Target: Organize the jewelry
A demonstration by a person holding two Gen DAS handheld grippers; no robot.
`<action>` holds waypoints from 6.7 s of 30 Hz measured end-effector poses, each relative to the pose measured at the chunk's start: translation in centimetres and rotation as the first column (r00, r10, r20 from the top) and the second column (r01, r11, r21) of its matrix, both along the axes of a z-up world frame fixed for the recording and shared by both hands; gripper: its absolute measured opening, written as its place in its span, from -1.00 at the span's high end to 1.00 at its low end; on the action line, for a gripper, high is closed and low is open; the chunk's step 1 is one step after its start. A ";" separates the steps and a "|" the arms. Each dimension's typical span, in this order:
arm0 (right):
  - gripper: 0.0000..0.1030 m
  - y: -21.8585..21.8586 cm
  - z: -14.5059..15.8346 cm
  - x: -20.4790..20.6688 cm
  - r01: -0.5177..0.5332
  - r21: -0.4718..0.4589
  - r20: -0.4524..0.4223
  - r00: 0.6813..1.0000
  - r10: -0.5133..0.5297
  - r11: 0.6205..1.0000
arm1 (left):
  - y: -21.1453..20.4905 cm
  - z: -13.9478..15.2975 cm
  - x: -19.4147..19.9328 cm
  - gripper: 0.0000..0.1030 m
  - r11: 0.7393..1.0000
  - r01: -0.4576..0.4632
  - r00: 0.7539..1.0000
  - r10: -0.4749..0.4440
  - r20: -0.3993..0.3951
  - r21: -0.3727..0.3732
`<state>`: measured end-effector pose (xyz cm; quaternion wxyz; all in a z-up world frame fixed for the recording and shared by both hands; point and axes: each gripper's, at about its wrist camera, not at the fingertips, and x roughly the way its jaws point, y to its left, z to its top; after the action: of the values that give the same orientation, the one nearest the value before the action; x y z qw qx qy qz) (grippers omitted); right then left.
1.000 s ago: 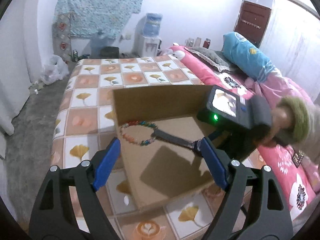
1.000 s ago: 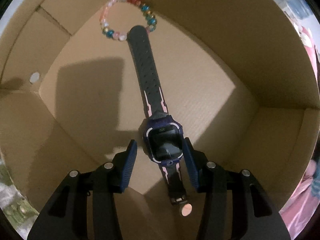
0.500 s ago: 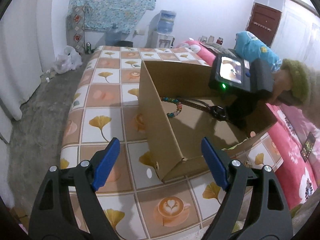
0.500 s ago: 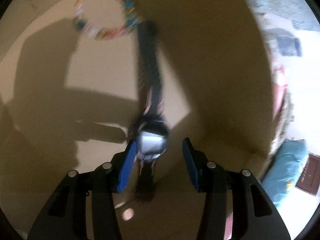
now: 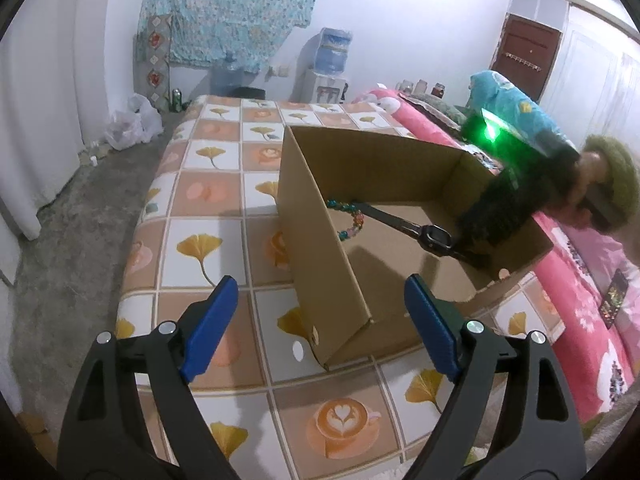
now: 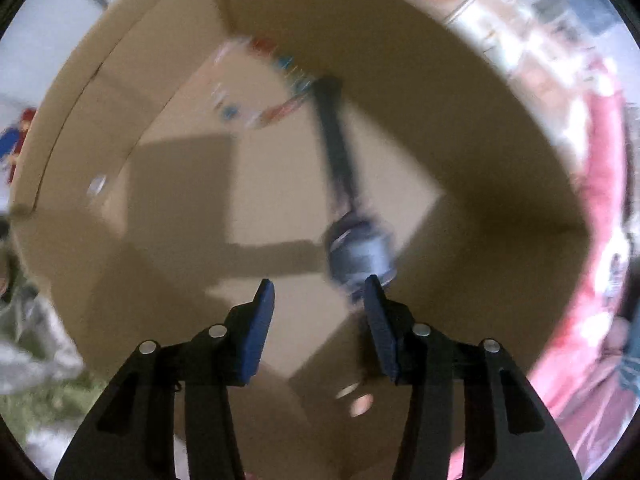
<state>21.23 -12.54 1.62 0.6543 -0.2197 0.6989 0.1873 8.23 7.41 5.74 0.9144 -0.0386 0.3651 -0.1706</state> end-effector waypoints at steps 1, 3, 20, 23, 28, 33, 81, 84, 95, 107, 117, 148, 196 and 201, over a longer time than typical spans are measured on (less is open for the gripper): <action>0.13 -0.3 -0.6 -0.1 0.016 -0.032 -0.001 1.000 -0.016 0.999 | -0.2 0.0 0.2 -0.58 1.000 -0.004 1.000 0.003 0.008 0.010; 0.13 -0.9 -1.2 0.0 0.068 -0.074 0.008 0.998 -0.068 0.995 | -0.6 0.0 0.4 -0.58 0.999 -0.012 1.000 0.011 0.011 0.033; 0.93 4.4 -1.0 -2.4 -0.059 -0.158 0.204 0.975 0.091 0.986 | -1.3 -0.1 0.4 -0.58 0.997 -0.005 1.000 0.004 0.009 0.079; 0.98 5.1 -0.2 -3.1 -0.082 -0.192 0.232 0.965 0.127 0.978 | -1.2 -0.2 0.5 -0.58 0.997 -0.006 1.000 0.006 0.001 0.071; 0.63 4.6 0.7 -2.5 -0.033 -0.150 0.214 0.975 0.065 0.988 | -1.6 0.0 0.2 -0.58 0.997 0.005 1.000 -0.005 0.010 0.076; 0.10 2.4 0.3 -1.3 0.007 -0.083 0.180 0.984 0.008 0.997 | -1.6 -0.1 0.1 -0.58 0.997 0.011 1.000 -0.011 0.006 0.082; 0.15 -0.8 13.1 -13.9 -0.026 0.066 0.784 0.619 -0.035 0.998 | -0.5 1.8 -2.2 -0.62 1.000 -0.001 0.995 0.003 0.104 -0.018; 0.11 -4.4 17.1 -15.2 -0.046 0.301 0.769 0.602 -0.214 0.952 | 0.1 2.5 -3.9 -0.65 0.998 0.013 0.987 -0.003 0.158 -0.058; 0.11 -9.1 15.2 -19.6 0.070 0.534 0.598 0.673 -0.435 0.843 | -0.8 0.7 -6.4 -0.73 0.999 0.035 0.995 -0.033 0.099 -0.021; 0.60 -3.7 7.6 -0.5 0.204 0.248 0.418 0.860 -0.295 0.947 | -1.8 1.2 -6.3 -0.73 0.999 0.007 0.994 -0.002 0.108 -0.046; -0.16 1.7 1.4 1.9 -0.106 -0.220 0.449 0.871 0.197 0.970 | -0.2 -0.2 -5.6 -0.73 0.999 -0.001 0.998 0.004 0.058 -0.052; -0.06 -2.7 -0.9 6.2 0.098 -0.123 0.218 0.974 -0.070 0.988 | -0.1 -0.7 -5.1 -0.73 0.998 0.003 0.999 0.000 0.047 -0.068; 0.46 -1.1 -2.3 4.1 0.165 -0.025 0.217 0.964 -0.155 0.986 | -0.3 -1.0 -5.1 -0.73 0.997 0.011 0.999 -0.008 0.036 -0.079; 0.46 -0.9 -2.6 4.0 0.153 -0.096 0.280 0.952 -0.121 0.984 | -0.1 -0.9 -5.2 -0.73 0.997 0.004 0.999 -0.001 0.034 -0.082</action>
<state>25.19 -13.49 -0.99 0.7420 -0.2320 0.6253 0.0683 3.00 7.34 4.83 0.9179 -0.0729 0.3422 -0.1873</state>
